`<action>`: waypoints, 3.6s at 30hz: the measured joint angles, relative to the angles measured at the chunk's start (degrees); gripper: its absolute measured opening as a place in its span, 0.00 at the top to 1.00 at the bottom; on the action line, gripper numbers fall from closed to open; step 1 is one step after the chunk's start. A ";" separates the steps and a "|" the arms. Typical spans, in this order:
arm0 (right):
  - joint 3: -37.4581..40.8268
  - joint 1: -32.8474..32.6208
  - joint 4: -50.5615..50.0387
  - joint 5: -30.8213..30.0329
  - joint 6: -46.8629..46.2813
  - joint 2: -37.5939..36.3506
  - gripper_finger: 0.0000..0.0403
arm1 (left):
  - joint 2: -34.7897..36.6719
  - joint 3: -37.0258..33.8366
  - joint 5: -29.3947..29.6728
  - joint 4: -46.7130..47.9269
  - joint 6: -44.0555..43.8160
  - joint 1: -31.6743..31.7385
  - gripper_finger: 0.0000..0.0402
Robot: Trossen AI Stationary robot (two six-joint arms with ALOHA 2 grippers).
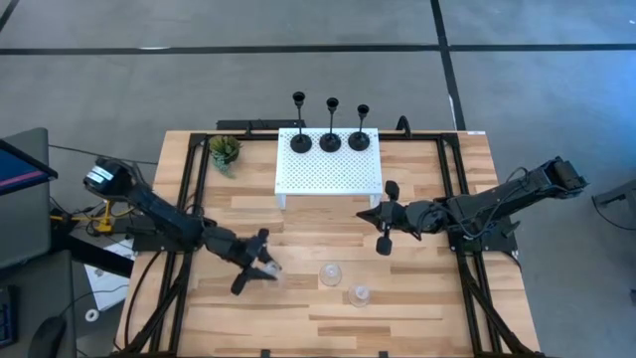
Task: Pick & Place candle stick holders
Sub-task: Put the left transparent candle holder on the shelf
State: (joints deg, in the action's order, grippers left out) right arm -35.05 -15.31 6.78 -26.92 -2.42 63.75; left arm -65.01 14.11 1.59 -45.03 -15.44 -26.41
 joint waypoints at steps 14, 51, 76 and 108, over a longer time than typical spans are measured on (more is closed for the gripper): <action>0.00 0.15 -4.34 -0.17 0.00 0.00 1.00 | 9.55 8.44 0.12 15.71 3.28 8.64 0.66; 0.00 1.99 -8.49 -0.14 0.16 0.00 1.00 | 4.33 28.58 -3.64 30.86 13.05 41.59 0.66; 0.00 1.86 -8.74 -0.07 0.90 -0.02 1.00 | -0.80 31.17 3.56 33.23 13.68 43.29 0.66; 0.00 1.86 -8.74 -0.07 0.90 -0.04 1.00 | -0.77 30.12 6.53 33.32 13.49 43.23 0.40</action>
State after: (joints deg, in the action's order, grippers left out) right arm -35.05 -13.45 -1.96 -26.98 -1.52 63.70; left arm -65.78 44.23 8.12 -11.72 -1.96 16.82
